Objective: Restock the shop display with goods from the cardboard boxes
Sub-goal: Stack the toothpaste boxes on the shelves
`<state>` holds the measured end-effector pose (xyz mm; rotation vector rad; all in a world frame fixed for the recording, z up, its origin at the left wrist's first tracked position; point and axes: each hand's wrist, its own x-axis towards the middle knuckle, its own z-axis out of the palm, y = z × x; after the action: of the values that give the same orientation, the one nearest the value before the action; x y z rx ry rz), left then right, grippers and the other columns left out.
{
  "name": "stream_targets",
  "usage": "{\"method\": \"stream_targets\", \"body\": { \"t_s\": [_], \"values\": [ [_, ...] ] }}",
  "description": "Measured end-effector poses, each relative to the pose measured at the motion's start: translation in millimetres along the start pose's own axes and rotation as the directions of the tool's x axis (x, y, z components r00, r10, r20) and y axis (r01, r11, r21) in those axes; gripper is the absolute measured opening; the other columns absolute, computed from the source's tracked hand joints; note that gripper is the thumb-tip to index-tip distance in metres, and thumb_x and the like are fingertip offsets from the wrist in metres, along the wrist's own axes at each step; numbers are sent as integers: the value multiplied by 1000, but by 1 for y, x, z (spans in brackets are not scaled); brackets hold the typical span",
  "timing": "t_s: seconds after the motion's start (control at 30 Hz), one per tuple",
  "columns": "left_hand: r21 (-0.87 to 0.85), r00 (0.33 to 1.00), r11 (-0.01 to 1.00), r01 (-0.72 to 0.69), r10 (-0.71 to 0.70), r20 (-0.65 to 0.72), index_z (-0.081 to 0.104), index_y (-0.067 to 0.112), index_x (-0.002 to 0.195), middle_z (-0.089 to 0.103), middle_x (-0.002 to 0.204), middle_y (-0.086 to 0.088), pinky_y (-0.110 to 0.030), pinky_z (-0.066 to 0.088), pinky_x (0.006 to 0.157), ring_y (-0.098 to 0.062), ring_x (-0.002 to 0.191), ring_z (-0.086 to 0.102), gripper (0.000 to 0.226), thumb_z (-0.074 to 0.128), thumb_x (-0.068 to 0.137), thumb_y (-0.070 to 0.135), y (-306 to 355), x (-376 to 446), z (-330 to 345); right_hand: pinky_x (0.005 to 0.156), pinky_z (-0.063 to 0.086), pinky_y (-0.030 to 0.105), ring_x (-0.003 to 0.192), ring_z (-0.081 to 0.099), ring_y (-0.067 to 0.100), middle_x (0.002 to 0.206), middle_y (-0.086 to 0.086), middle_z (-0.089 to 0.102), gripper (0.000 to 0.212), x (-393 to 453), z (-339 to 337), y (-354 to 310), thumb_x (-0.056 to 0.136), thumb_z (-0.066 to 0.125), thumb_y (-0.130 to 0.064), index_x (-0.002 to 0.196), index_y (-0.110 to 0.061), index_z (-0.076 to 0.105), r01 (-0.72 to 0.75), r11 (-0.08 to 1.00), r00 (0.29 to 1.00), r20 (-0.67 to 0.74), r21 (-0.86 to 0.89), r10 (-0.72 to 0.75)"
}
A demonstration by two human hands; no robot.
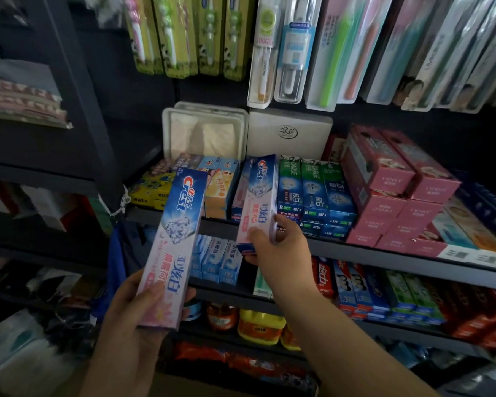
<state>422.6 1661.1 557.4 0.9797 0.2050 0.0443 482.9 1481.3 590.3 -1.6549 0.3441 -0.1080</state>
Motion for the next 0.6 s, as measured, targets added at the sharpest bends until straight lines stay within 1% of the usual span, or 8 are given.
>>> {"method": "stream_targets", "body": {
  "t_s": [0.07,0.13,0.17,0.23,0.3,0.4,0.47,0.6],
  "values": [
    [5,1000,1000,-15,15,18,64,11,102,72,92,-13,-27,57,50,-28,69,72,46,68,59,25,0,1,0,74,61,39,81,70,14,107,-2,61,49,-1,3,0,88,66,-25,131,-22,43,-23,999,999,-22,23,23],
    [30,999,999,-25,24,24,64,10,103,72,94,-14,-27,56,50,-29,70,72,64,79,46,34,0,3,0,71,61,34,82,69,15,103,0,60,44,3,6,0,87,69,-23,124,-15,47,-102,982,993,-35,158,109],
    [27,1000,999,-20,20,13,64,10,103,72,95,-14,-27,56,50,-29,70,72,60,79,50,34,0,4,0,68,61,31,83,69,16,105,3,60,42,6,8,-1,86,70,-22,122,-12,49,-156,949,985,-33,272,172],
    [-9,1000,1000,-2,2,5,63,9,103,70,97,-15,-26,56,48,-27,67,72,38,62,68,22,0,5,0,62,59,26,80,69,18,106,10,63,39,11,9,-6,86,71,-19,117,-4,54,-255,836,960,26,486,277],
    [-25,1000,1000,13,-13,3,62,8,103,68,98,-15,-26,55,47,-27,65,72,32,54,73,16,-1,6,1,60,57,22,74,68,16,99,12,67,34,14,10,-6,86,71,-19,111,0,59,-283,784,952,59,552,301],
    [-26,999,999,37,-38,-7,62,9,104,69,96,-14,-26,56,47,-26,65,72,26,52,80,13,-2,7,2,61,56,22,75,70,12,103,6,69,40,18,12,0,83,73,-27,116,-8,59,-201,882,969,-47,425,243],
    [-16,999,999,46,-47,-13,63,10,103,71,92,-13,-27,56,47,-26,65,72,33,55,71,17,-3,9,1,69,59,29,81,70,13,101,0,68,45,20,12,4,81,74,-35,117,-14,58,-105,963,977,-154,248,147],
    [-12,998,998,58,-58,-21,65,12,98,73,87,-11,-27,56,47,-27,65,72,36,61,63,18,-1,12,0,76,59,39,86,66,16,105,2,61,36,15,14,9,80,73,-35,104,-31,47,63,997,975,-215,53,-50]
  ]
}}
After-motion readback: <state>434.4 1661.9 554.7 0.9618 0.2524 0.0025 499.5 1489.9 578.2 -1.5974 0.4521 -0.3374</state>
